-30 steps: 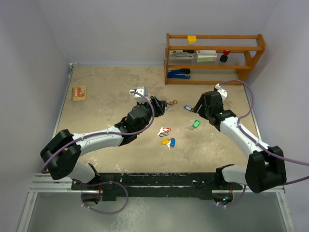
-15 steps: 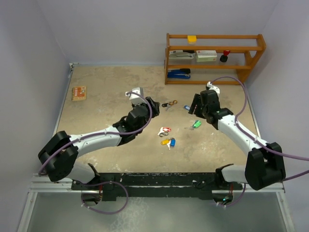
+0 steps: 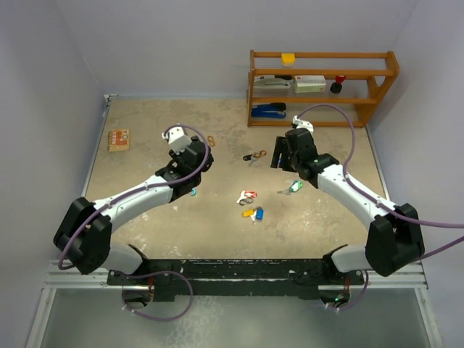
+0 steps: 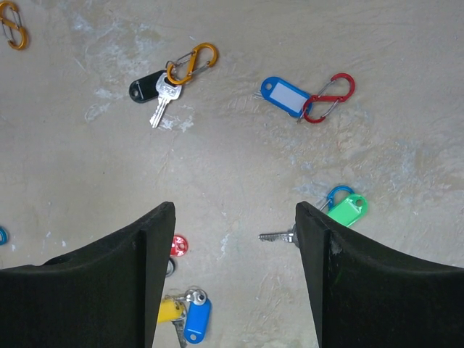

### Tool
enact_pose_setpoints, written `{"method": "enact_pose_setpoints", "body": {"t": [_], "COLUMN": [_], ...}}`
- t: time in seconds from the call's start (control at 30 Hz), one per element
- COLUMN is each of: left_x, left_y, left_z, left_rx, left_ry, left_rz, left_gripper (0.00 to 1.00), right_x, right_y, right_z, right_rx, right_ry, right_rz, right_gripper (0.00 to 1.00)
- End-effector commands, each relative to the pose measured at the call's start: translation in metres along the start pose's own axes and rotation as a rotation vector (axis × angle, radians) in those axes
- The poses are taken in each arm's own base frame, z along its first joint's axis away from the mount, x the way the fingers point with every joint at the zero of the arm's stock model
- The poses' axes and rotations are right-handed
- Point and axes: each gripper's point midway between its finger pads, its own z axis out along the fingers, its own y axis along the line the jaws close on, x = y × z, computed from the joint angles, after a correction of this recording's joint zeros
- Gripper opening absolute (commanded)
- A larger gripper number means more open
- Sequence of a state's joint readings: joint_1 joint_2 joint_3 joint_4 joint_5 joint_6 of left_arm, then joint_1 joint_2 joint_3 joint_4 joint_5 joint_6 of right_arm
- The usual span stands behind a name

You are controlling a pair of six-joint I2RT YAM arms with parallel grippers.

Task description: Put the keys on the keyring

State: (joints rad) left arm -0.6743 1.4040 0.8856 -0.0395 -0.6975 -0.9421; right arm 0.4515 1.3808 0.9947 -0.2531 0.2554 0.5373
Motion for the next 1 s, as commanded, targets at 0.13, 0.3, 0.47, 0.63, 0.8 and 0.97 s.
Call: {"method": "enact_pose_setpoints", "body": {"t": [0.13,0.3,0.47,0.63,0.8,0.97], "left_x": [0.018,0.044,0.076,0.109,0.136,0.153], "left_y": [0.025,0.033,0.018,-0.035,-0.073,-0.105], "left_z": [0.000,0.004,0.016,0.016,-0.006,-0.037], "left_rx": [-0.114,-0.162,-0.125,0.145,0.306,0.440], "left_ry": [0.056,0.122,0.225,0.398,0.462,0.466], "left_rz": [-0.100,-0.217,-0.231,-0.059,0.167,0.347], "left_gripper": [0.52,0.49,0.48,0.43,0.41,0.42], "right_x": [-0.022,-0.023,-0.025,-0.026,-0.032,-0.041], "right_y": [0.009,0.009,0.007,0.003,0.001,-0.004], "right_z": [-0.013,-0.013,-0.015,-0.020,-0.035,-0.049], "right_rx": [-0.041,-0.039,-0.033,-0.017,-0.034,-0.024], "right_ry": [-0.059,-0.062,-0.073,-0.076,-0.122,-0.169], "right_rz": [0.003,0.004,0.006,0.024,0.049,0.065], "right_gripper": [0.70,0.71,0.71,0.71,0.71,0.73]}}
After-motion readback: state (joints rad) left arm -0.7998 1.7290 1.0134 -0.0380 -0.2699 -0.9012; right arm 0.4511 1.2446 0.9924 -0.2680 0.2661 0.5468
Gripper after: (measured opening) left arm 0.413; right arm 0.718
